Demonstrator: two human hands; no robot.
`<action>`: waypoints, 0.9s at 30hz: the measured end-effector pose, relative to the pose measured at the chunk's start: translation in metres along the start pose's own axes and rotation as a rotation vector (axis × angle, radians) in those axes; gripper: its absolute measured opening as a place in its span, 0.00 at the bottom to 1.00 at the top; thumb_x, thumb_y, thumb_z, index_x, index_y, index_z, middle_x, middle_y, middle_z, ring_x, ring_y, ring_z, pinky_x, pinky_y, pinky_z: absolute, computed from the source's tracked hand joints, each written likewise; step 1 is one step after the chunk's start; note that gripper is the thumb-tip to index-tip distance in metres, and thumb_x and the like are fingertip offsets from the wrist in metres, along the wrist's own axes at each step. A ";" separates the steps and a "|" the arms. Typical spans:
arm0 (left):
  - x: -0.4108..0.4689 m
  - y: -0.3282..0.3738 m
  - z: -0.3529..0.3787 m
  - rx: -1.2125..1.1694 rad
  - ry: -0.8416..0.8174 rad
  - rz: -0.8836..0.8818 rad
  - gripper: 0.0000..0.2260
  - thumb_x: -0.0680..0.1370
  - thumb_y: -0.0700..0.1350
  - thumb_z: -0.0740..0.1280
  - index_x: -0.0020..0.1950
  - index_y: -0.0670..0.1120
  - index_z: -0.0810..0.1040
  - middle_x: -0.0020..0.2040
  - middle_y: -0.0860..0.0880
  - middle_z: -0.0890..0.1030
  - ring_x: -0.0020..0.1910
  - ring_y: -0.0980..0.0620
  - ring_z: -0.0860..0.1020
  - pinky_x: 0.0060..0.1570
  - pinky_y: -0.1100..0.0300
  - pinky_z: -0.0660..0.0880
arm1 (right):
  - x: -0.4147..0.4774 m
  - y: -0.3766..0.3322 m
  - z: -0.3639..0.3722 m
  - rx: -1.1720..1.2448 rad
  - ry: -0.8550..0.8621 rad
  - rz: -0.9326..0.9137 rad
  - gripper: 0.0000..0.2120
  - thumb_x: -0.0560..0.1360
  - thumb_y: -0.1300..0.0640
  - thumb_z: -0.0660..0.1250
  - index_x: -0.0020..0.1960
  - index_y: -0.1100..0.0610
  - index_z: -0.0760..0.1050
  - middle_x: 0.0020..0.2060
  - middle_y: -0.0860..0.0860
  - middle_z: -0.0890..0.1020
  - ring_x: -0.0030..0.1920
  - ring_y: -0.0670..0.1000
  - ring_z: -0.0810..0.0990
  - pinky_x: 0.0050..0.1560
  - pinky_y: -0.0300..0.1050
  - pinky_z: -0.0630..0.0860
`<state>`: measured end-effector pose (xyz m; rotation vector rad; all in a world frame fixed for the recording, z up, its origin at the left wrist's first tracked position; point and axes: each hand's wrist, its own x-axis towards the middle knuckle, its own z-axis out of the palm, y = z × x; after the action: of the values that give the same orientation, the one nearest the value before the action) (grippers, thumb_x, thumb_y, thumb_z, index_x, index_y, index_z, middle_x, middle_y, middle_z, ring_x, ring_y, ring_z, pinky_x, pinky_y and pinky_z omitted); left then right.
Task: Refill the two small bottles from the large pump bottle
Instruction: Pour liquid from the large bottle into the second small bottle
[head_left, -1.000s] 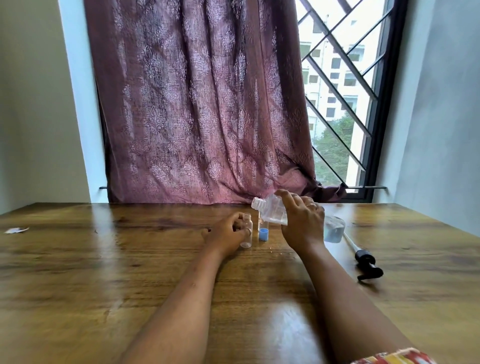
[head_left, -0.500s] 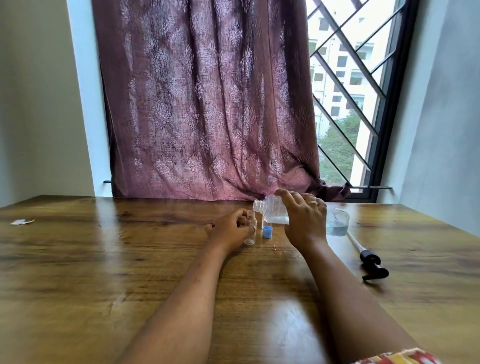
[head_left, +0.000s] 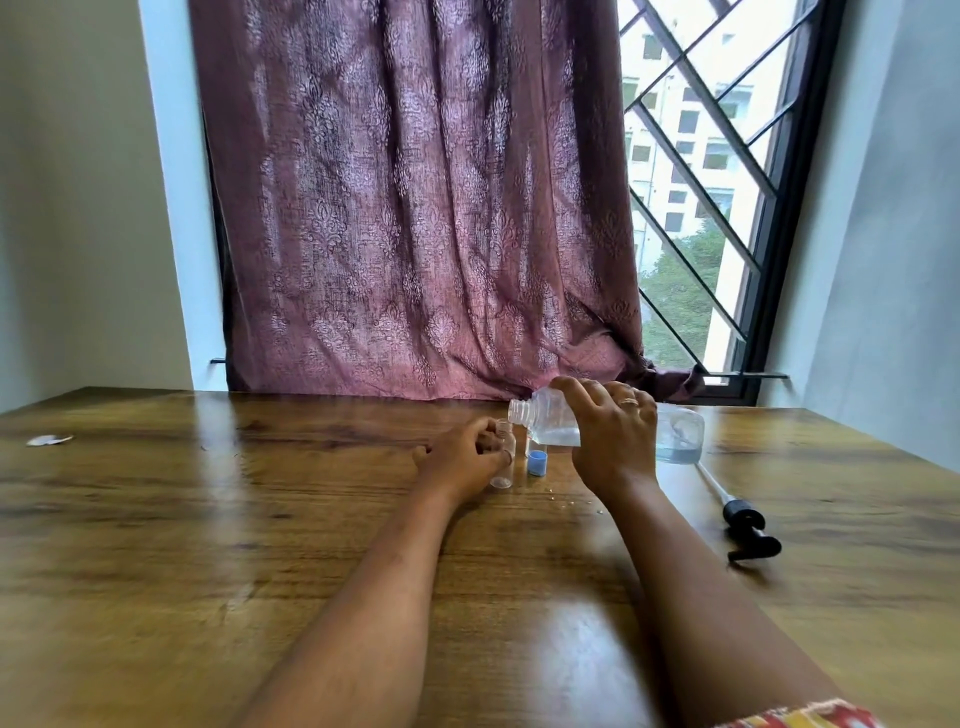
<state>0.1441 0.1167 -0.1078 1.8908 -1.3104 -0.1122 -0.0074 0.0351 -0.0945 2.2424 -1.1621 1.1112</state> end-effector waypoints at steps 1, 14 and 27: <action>0.000 0.000 0.000 -0.002 -0.001 0.000 0.18 0.75 0.54 0.66 0.65 0.57 0.71 0.61 0.54 0.78 0.64 0.50 0.71 0.53 0.54 0.56 | 0.000 0.000 0.000 0.001 0.003 0.001 0.35 0.60 0.70 0.67 0.62 0.45 0.70 0.54 0.47 0.80 0.58 0.57 0.76 0.62 0.55 0.62; 0.001 -0.001 0.000 -0.015 -0.015 -0.006 0.18 0.75 0.53 0.66 0.64 0.57 0.72 0.60 0.54 0.79 0.64 0.50 0.71 0.58 0.52 0.58 | 0.001 0.001 0.000 -0.027 0.024 -0.011 0.35 0.60 0.71 0.67 0.61 0.44 0.70 0.55 0.45 0.80 0.58 0.56 0.76 0.63 0.56 0.63; -0.001 0.001 0.000 -0.014 0.004 -0.001 0.18 0.75 0.54 0.66 0.64 0.57 0.72 0.60 0.55 0.79 0.63 0.51 0.71 0.53 0.54 0.55 | 0.002 0.001 0.003 -0.032 0.062 -0.019 0.35 0.59 0.71 0.68 0.60 0.44 0.71 0.54 0.46 0.81 0.57 0.57 0.77 0.62 0.55 0.61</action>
<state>0.1432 0.1176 -0.1073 1.8792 -1.3027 -0.1178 -0.0063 0.0320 -0.0945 2.1745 -1.1235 1.1383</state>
